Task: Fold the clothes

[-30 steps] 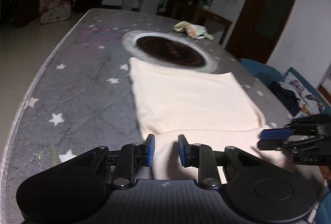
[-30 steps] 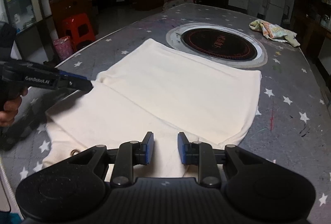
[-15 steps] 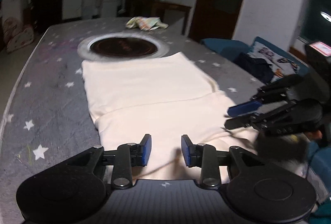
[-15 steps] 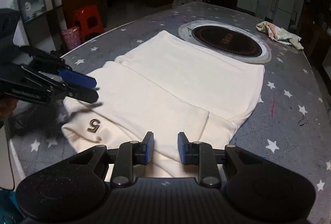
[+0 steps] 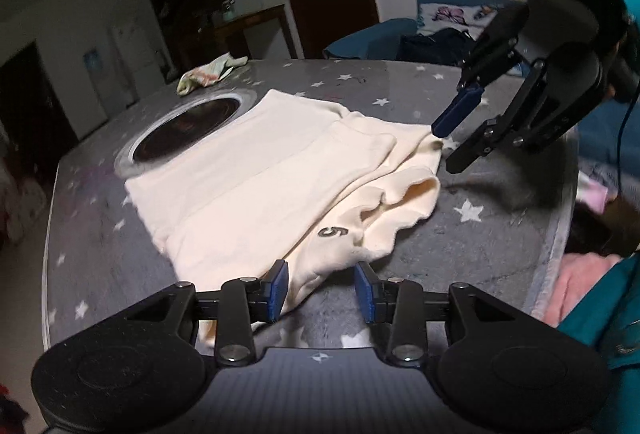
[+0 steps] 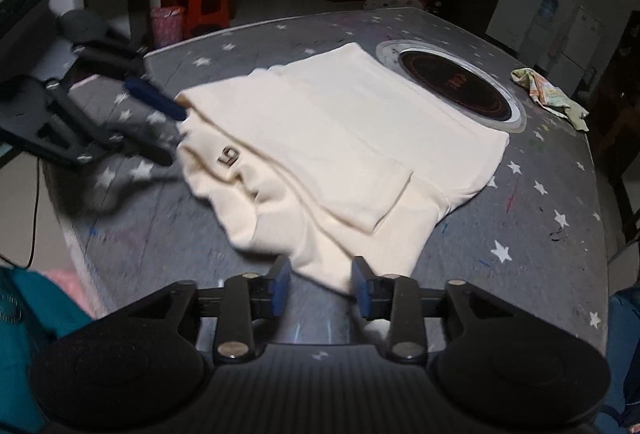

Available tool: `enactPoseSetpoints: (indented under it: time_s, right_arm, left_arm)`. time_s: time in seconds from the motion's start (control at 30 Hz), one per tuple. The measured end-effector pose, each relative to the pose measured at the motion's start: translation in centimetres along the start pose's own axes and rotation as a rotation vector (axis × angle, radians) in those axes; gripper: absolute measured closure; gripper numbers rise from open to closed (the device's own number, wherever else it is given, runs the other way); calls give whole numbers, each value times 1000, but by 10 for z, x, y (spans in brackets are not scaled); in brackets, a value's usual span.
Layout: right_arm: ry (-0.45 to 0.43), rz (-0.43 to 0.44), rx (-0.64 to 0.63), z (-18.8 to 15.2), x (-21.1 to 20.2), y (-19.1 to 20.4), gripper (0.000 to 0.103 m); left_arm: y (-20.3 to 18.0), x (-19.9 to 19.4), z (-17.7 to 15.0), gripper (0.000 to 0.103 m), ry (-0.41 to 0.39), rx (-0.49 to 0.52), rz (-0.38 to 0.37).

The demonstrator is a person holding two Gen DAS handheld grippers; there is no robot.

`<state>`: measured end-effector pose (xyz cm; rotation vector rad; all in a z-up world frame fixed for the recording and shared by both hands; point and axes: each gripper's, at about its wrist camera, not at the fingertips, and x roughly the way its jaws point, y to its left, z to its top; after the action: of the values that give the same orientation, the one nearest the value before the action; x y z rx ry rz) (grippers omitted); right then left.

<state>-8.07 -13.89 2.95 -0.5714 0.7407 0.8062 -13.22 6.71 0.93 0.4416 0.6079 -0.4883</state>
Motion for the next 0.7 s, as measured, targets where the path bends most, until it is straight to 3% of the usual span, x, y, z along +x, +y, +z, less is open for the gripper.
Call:
enactPoseSetpoints:
  time_s: [0.03, 0.1, 0.13, 0.17, 0.37, 0.5, 0.6, 0.7]
  right_arm:
    - [1, -4, -12, -1, 1, 3, 68]
    - [-1, -13, -37, -4, 2, 7, 68]
    - [-4, -16, -47, -4, 4, 9, 68]
    - [-9, -19, -58, -5, 5, 11, 67]
    - [-58, -50, -141, -5, 11, 22, 57]
    - [-106, -52, -199, 0, 19, 27, 56]
    - [-126, -50, -197, 7, 28, 26, 57]
    - [-122, -28, -168, 14, 38, 18, 65]
  left_arm:
    - [-3, 3, 0, 64, -7, 14, -1]
    - [-5, 7, 2, 77, -21, 24, 5]
    - [-4, 7, 3, 89, -28, 18, 2]
    - [-3, 7, 5, 92, -35, 11, -1]
    - [22, 7, 19, 95, -83, -94, 5]
    - [38, 13, 27, 95, -90, -157, -19]
    - [45, 17, 31, 95, -92, -181, -31]
    - [49, 19, 28, 95, -81, -188, -45]
